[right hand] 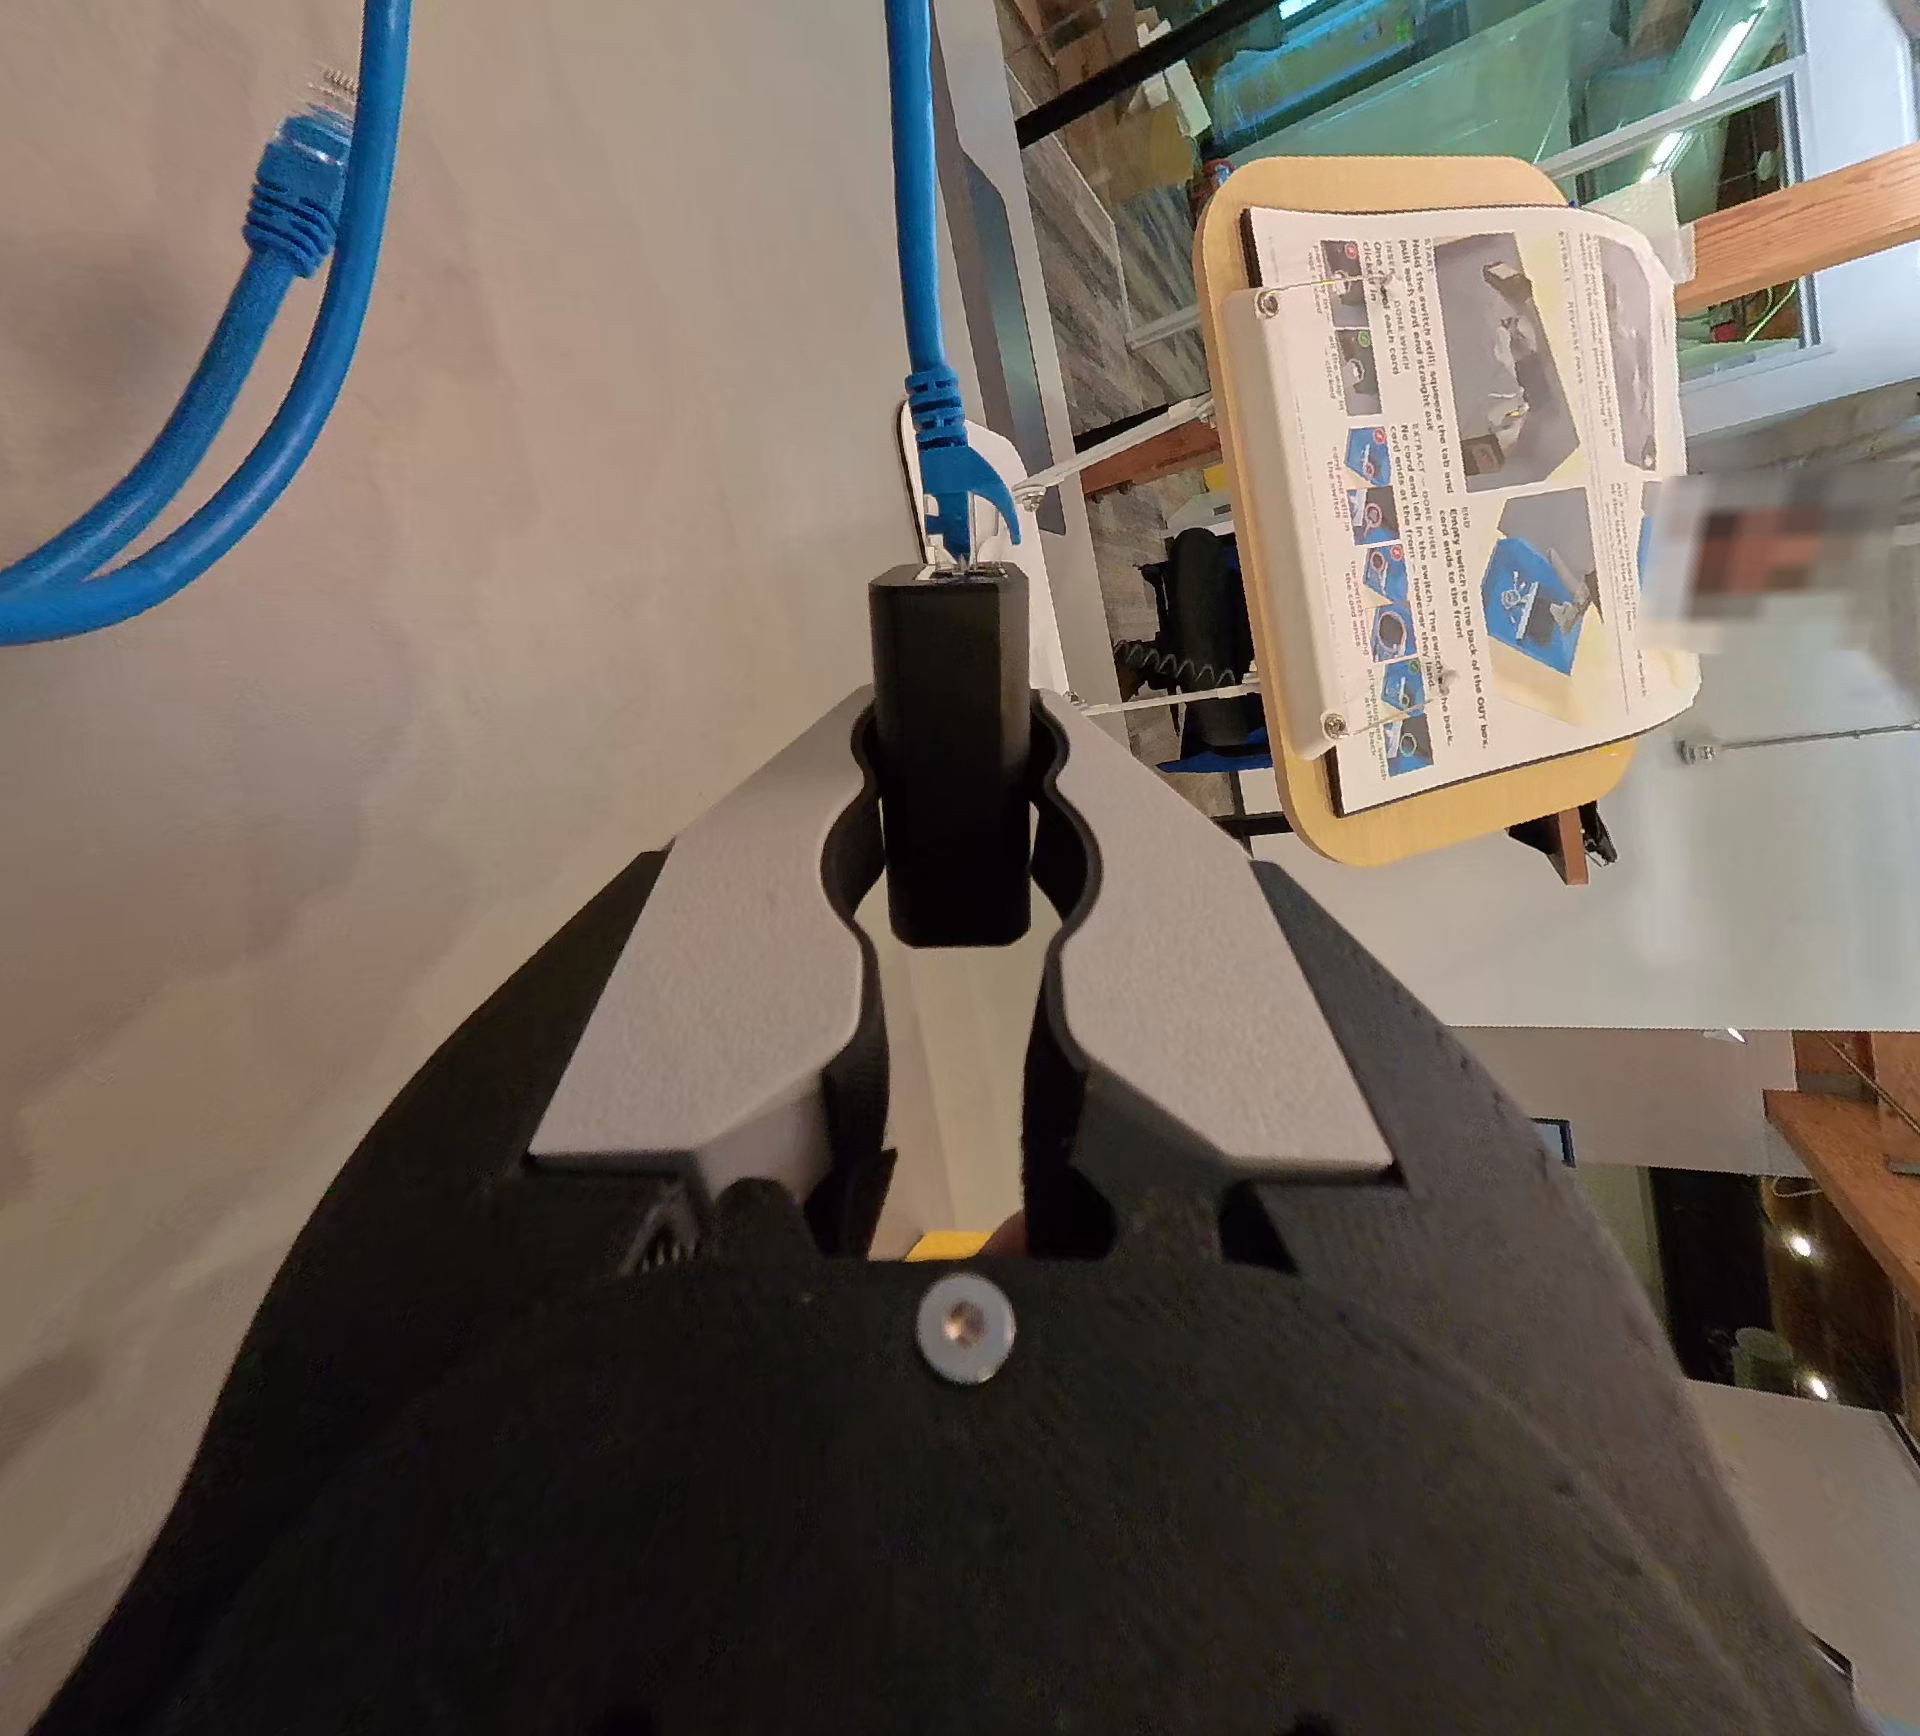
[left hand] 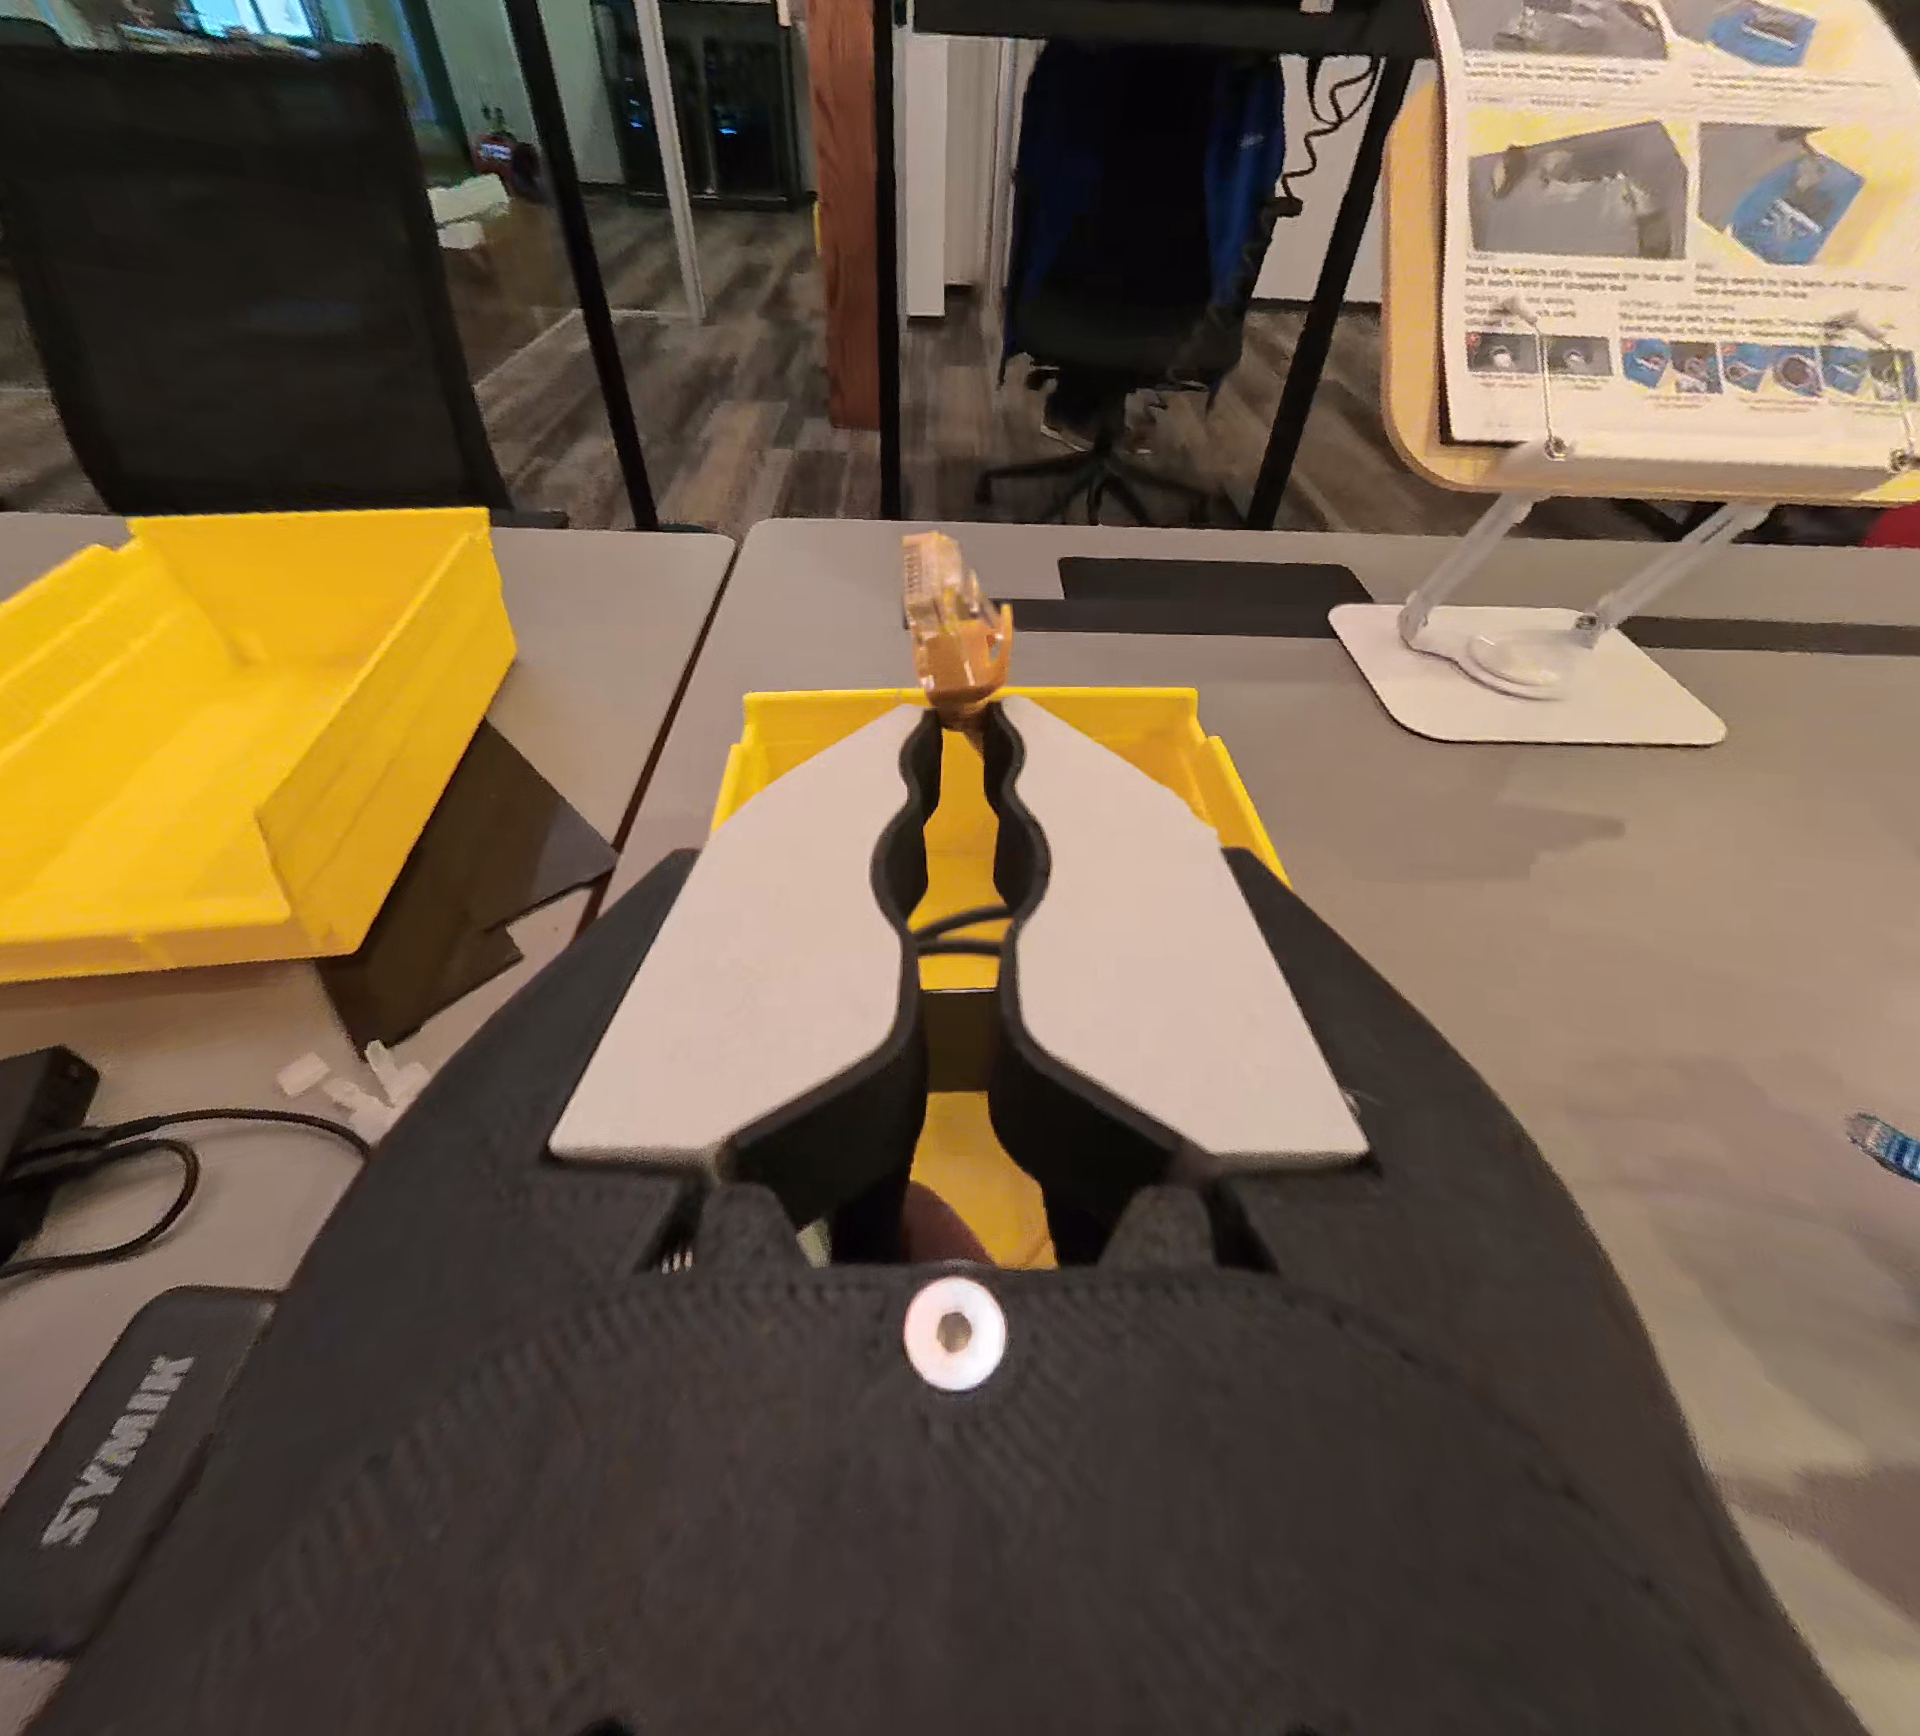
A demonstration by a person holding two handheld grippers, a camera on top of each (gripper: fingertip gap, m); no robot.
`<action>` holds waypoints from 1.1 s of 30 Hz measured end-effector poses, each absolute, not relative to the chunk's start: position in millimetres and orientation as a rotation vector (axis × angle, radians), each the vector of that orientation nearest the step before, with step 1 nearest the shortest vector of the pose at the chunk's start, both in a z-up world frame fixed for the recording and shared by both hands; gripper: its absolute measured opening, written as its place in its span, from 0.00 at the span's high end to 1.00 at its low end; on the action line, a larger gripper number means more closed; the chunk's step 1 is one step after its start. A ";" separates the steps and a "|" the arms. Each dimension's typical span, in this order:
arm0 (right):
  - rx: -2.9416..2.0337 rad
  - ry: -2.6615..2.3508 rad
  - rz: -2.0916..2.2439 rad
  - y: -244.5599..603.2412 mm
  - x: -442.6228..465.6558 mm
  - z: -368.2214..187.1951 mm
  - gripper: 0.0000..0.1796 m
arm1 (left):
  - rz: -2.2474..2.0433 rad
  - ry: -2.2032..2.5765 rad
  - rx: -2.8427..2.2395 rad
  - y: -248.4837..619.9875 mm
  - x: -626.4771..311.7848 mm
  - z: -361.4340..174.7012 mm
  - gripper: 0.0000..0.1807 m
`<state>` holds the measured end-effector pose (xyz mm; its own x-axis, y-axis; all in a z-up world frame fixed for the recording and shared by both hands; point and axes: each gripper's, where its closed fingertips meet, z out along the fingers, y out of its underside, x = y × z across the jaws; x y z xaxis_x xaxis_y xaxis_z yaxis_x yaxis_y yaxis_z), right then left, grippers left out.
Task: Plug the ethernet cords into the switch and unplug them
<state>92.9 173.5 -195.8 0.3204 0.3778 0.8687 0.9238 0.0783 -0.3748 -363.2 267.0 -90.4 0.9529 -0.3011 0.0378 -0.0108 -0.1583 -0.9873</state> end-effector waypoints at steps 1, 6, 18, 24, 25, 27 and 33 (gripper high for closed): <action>-1.500 -1.247 -0.632 173.7 92.8 -195.6 0.88 | -0.260 0.230 -1.707 267.3 -364.5 -87.9 0.96; -1.498 -1.243 -0.627 174.3 91.5 -195.3 0.88 | -0.333 0.177 -1.571 265.4 -368.8 -65.0 0.96; -1.495 -1.245 -0.622 174.1 89.5 -194.6 0.88 | -0.890 -0.119 -1.217 259.1 -398.0 -29.4 0.96; -1.498 -1.247 -0.624 175.8 90.2 -193.2 0.88 | -0.889 0.220 -1.341 259.3 -337.4 2.8 0.96; -1.499 -1.245 -0.624 176.1 90.5 -193.1 0.88 | -0.891 0.297 -1.417 259.8 -322.4 -0.4 0.96; -1.500 -1.248 -0.626 176.0 90.9 -193.6 0.88 | -0.892 0.509 -1.517 250.8 -285.0 -6.1 0.96; -1.497 -1.266 -0.628 171.6 90.7 -195.2 0.88 | -0.757 1.200 -1.780 214.3 -162.6 -66.1 0.96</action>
